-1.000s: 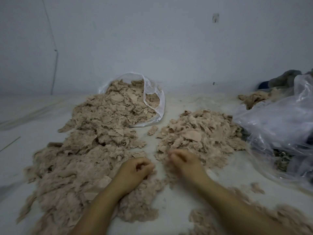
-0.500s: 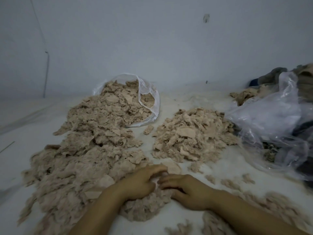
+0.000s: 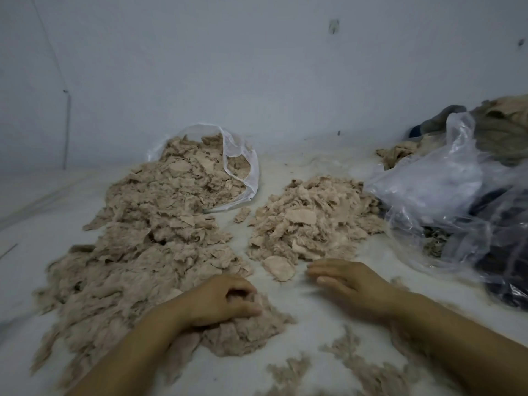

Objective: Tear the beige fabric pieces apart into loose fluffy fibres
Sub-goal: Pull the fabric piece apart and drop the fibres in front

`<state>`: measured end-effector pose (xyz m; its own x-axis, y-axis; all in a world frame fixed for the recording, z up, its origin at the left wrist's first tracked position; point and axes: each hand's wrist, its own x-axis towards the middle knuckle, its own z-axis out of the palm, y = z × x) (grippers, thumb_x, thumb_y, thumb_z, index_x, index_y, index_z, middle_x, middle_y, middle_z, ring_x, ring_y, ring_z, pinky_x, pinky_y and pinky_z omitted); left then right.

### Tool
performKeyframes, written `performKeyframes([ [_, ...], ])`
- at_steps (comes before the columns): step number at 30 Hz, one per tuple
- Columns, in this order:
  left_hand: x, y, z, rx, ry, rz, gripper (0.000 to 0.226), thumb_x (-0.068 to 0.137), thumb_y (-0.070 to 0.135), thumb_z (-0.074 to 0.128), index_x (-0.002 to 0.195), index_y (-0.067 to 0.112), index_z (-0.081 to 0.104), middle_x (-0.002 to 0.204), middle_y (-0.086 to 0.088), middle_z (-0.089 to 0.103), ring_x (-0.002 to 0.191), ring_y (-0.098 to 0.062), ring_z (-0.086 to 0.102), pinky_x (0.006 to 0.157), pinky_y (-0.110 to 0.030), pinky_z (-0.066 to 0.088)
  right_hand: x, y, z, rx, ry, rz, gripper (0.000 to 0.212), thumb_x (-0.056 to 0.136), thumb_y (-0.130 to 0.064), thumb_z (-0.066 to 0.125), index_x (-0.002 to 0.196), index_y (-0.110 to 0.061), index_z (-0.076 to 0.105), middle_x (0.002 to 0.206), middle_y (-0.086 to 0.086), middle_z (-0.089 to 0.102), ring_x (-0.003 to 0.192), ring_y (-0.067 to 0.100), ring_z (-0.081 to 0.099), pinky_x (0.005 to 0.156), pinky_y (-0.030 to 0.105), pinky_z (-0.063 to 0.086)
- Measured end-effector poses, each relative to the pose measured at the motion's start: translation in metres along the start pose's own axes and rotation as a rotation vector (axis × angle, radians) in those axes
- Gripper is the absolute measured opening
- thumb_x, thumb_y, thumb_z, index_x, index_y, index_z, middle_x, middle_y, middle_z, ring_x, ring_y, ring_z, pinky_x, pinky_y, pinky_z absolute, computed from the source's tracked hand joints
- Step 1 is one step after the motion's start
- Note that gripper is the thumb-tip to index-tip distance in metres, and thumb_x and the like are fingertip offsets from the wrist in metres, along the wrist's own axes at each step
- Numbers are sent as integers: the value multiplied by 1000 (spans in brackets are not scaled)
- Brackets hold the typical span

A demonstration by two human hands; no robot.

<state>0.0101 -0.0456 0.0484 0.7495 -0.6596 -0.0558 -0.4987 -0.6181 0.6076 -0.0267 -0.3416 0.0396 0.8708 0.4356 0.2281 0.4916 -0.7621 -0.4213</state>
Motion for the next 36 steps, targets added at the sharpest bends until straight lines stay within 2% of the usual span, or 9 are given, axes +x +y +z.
performKeyframes([
  [3, -15, -4, -1, 27, -41, -18, 51, 72, 56, 72, 113, 27, 62, 124, 18, 53, 116, 5, 47, 101, -18, 36, 1, 6, 16, -74, -141, 20, 52, 98, -45, 38, 145, -23, 38, 155, -10, 27, 142, 1, 18, 111, 9, 9],
  [6, -17, -10, 8, 82, 0, 4, 19, 84, 35, 68, 101, 28, 61, 130, 16, 48, 123, 3, 41, 105, -17, 30, -29, 1, 21, 21, -135, 31, 54, 92, -58, 37, 136, -30, 52, 146, -18, 41, 135, -9, 29, 112, 15, 23],
  [10, -10, -3, 18, -28, 181, 46, 26, 89, 22, 64, 71, 39, 55, 101, 16, 63, 97, 3, 57, 88, -14, 41, -55, -3, 11, 154, 183, -23, 47, 94, -56, 42, 81, -22, 71, 85, -13, 70, 82, -3, 62, 76, 20, 49],
  [12, -6, -1, 20, -46, 221, 31, 30, 90, 24, 62, 65, 37, 52, 78, 21, 60, 78, 1, 56, 76, -21, 43, -50, 0, 1, 186, 214, 62, 40, 93, -52, 42, 82, -27, 71, 88, -15, 69, 83, -4, 62, 76, 17, 47],
  [18, 1, 3, 16, -88, 264, -9, 23, 91, 29, 60, 71, 24, 50, 71, 10, 50, 64, -4, 44, 67, -25, 38, -36, 34, -10, 119, 133, 211, 30, 94, -36, 47, 113, -23, 67, 118, -13, 58, 108, -5, 46, 87, -8, 20],
  [22, -5, 1, -2, -41, 39, -119, 51, 71, 62, 62, 113, 34, 58, 114, 24, 51, 104, 4, 49, 92, -17, 38, -55, 20, -1, 227, -9, 171, 25, 88, -51, 48, 105, -43, 65, 118, -26, 57, 114, -14, 49, 94, -1, 29],
  [26, -3, -5, 0, 198, -3, -26, 37, 77, 45, 73, 102, 20, 62, 107, 9, 52, 101, -7, 49, 92, -26, 41, -48, -17, 2, 495, -2, 198, 52, 80, -68, 49, 83, -24, 76, 81, -3, 74, 69, 7, 67, 66, 20, 51],
  [32, 8, 5, 25, 31, 273, 106, 26, 83, 26, 70, 75, 17, 47, 81, 2, 48, 77, -12, 46, 71, -29, 38, 26, -53, 23, 621, -59, 346, 33, 83, -43, 67, 113, -32, 56, 91, -3, 65, 65, 9, 65, 61, 18, 52],
  [36, 9, 3, 23, -54, 352, 105, 30, 81, 28, 73, 73, 14, 47, 92, -9, 53, 85, -15, 50, 77, -31, 42, 53, -56, 36, 840, 94, 325, 13, 86, -8, 68, 76, -8, 59, 50, 0, 63, 40, 8, 56, 45, 18, 47],
])
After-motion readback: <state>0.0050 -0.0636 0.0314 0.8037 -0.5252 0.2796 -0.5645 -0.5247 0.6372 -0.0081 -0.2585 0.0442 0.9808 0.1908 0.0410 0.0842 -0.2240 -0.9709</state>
